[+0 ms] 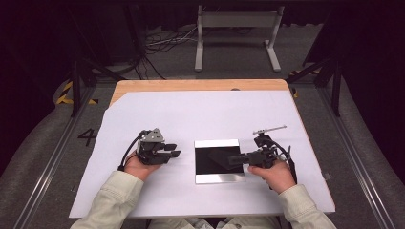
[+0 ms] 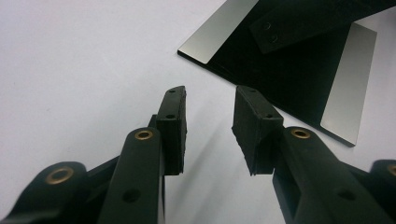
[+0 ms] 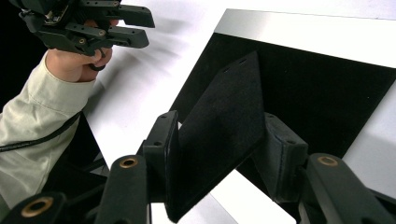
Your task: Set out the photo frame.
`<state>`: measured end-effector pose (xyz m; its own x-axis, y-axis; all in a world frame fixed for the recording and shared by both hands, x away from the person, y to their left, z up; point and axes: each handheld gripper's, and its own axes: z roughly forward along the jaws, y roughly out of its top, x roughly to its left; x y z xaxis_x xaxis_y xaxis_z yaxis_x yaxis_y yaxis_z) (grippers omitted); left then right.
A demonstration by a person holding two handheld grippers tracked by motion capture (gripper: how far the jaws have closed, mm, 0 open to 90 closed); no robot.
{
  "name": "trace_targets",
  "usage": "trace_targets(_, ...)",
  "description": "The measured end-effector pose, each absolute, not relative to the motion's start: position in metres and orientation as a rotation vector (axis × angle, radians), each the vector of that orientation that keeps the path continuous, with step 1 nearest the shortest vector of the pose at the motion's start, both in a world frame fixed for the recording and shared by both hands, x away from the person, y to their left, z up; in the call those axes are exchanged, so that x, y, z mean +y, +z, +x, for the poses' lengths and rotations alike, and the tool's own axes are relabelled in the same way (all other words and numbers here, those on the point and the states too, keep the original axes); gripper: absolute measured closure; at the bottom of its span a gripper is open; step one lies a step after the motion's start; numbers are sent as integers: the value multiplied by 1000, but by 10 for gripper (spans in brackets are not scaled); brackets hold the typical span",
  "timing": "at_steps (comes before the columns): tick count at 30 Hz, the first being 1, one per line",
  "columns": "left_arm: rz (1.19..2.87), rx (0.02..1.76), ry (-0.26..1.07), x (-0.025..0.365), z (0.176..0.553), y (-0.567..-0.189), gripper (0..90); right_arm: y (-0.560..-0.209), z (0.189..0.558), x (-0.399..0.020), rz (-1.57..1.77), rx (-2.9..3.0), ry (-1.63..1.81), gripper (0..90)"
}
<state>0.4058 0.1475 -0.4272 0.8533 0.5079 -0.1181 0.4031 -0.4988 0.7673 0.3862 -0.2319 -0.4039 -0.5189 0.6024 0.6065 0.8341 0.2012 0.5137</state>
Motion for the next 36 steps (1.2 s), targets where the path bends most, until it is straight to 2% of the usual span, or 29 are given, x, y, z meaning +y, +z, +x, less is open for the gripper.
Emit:
trace_targets(19,2160,658,153,148,406,-427,645,-393,381,-231,-1313,-2278,-1212,618)
trace_targets(36,2157,661,156,148,406,-428,644,-381,374,-231,-1210,-2338,-1215,743)
